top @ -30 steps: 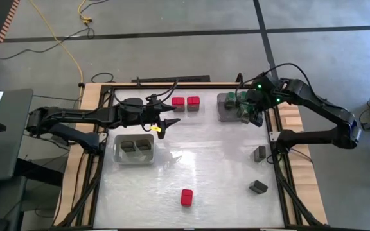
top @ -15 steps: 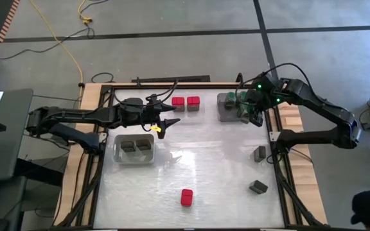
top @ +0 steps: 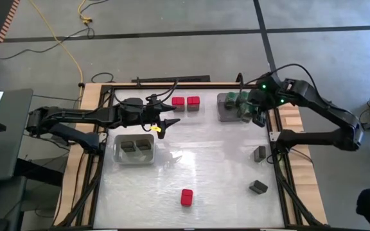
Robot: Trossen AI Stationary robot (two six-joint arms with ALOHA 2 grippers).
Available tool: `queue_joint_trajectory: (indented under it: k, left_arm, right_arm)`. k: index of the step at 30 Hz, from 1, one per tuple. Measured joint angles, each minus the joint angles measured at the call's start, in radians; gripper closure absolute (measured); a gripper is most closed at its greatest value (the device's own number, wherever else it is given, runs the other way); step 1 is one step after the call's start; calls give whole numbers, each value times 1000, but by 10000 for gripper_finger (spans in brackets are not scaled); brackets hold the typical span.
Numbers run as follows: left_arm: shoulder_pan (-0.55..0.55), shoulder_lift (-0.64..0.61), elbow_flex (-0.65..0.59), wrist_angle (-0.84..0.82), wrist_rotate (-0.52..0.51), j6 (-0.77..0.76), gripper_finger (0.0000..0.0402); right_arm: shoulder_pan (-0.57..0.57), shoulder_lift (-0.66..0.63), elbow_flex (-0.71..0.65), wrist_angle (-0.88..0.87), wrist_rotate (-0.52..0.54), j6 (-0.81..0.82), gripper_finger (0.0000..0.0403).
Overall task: Sort spices by type
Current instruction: Put the green seasoning bottle into the black bin
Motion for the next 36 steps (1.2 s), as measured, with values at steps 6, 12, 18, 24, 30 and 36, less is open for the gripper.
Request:
queue_joint_trajectory:
  k: [6, 12, 18, 24, 30, 36]
  left_arm:
    - [0, 0, 0, -1, 0, 56, 147]
    - [0, 0, 0, -2, 0, 54, 147]
    - [0, 0, 0, -3, 0, 48, 147]
    - [0, 0, 0, -4, 0, 48, 147]
    - [0, 0, 0, -12, 0, 48, 147]
    - [0, 0, 0, -15, 0, 57, 147]
  right_arm:
    - [-14, -34, 0, -9, 0, -26, 178]
    - [-65, -30, 0, -5, 1, -89, 178]
    - [-100, 34, 0, 86, -1, -155, 178]
    - [-100, 142, 0, 110, -2, -233, 178]
    - [-100, 240, 0, 173, -5, -305, 178]
    - [-110, 306, 0, 212, -29, -354, 178]
